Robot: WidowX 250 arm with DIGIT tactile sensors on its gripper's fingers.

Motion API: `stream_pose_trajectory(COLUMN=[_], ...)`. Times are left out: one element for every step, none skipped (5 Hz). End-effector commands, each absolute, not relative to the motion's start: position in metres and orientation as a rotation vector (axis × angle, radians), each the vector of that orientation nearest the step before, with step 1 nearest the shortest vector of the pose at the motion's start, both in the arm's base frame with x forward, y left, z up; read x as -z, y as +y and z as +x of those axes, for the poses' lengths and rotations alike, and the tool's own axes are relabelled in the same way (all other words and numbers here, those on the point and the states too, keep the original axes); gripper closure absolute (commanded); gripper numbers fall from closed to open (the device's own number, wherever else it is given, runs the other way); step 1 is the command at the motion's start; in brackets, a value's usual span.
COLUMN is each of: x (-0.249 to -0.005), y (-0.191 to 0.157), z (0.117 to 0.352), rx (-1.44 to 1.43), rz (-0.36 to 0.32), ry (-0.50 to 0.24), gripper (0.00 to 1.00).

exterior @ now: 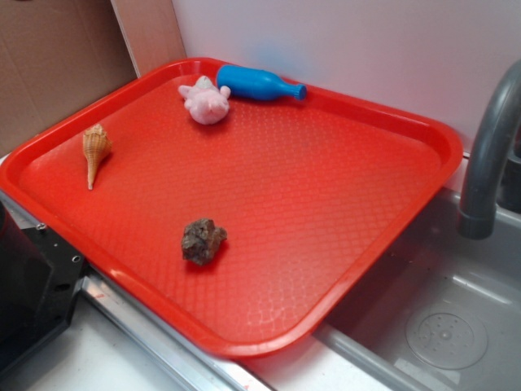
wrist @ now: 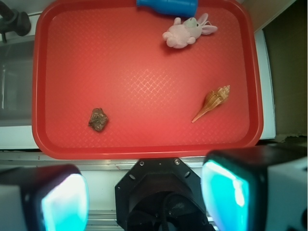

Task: Grab the shell.

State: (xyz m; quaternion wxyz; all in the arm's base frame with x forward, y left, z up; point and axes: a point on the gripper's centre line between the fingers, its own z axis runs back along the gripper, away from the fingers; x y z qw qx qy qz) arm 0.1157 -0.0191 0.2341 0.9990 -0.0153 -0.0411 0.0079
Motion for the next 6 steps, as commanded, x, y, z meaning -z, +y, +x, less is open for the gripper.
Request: stream_pose_trajectory(x=[-0.234, -0.189, -0.148, -0.126, -0.118, -0.118], y=[-0.019, 0.018, 0.038, 0.055, 0.069, 0.069], z=[0.116, 0.133, 0.127, 0.125, 0.127, 0.127], rx=[-0.016, -0.264, -0.461, -0.613, -0.69, -0.69], rz=[-0.031, 0.032, 0.031, 0.04, 0.008, 0.008], ry=[-0.082, -0.103, -0.097, -0.112, -0.093, -0.093], gripper=[0.0, 0.0, 0.0, 0.0, 0.0, 0.0])
